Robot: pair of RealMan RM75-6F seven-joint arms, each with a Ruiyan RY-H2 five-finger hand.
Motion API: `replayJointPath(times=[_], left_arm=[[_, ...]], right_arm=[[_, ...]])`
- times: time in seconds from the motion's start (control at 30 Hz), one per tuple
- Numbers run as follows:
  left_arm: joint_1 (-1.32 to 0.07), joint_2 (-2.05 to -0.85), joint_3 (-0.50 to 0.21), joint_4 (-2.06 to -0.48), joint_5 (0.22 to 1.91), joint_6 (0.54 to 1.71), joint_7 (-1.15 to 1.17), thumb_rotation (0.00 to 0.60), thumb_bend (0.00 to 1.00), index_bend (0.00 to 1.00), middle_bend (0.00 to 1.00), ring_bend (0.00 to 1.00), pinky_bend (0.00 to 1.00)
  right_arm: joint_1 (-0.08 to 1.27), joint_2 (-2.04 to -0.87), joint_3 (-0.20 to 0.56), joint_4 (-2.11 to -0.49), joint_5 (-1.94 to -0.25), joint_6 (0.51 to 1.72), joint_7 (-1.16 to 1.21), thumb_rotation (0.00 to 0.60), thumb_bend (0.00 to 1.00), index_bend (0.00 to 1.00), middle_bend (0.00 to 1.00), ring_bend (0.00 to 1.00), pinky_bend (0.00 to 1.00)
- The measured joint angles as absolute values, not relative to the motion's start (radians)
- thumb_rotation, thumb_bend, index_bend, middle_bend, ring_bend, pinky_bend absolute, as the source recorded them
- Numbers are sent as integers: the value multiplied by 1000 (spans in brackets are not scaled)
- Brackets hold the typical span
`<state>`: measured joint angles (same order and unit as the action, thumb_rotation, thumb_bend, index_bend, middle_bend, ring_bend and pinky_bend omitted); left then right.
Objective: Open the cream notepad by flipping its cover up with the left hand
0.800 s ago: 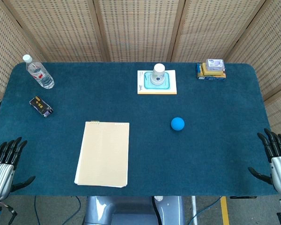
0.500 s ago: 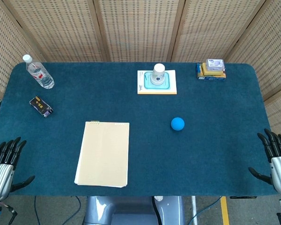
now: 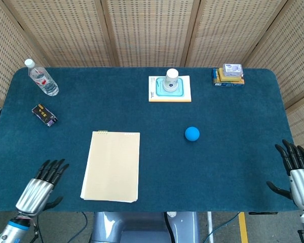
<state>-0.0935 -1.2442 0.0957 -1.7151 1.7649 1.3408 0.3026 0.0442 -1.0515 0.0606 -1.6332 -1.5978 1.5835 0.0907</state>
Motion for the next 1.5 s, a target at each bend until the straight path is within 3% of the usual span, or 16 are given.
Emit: replayJointPath(times=[0.53, 1.5], left_arm=[[-196, -1472, 119, -1545, 1802, 1185, 403, 600, 283, 0, 0, 0, 0], [-244, -1573, 111, -1424, 1736, 1189, 392, 600, 285, 0, 0, 0, 0]], right_arm=[[49, -1047, 60, -1634, -1590, 1569, 100, 600, 0, 0, 0, 0, 0], [53, -1046, 62, -1631, -1581, 1560, 108, 600, 0, 0, 0, 0, 0]])
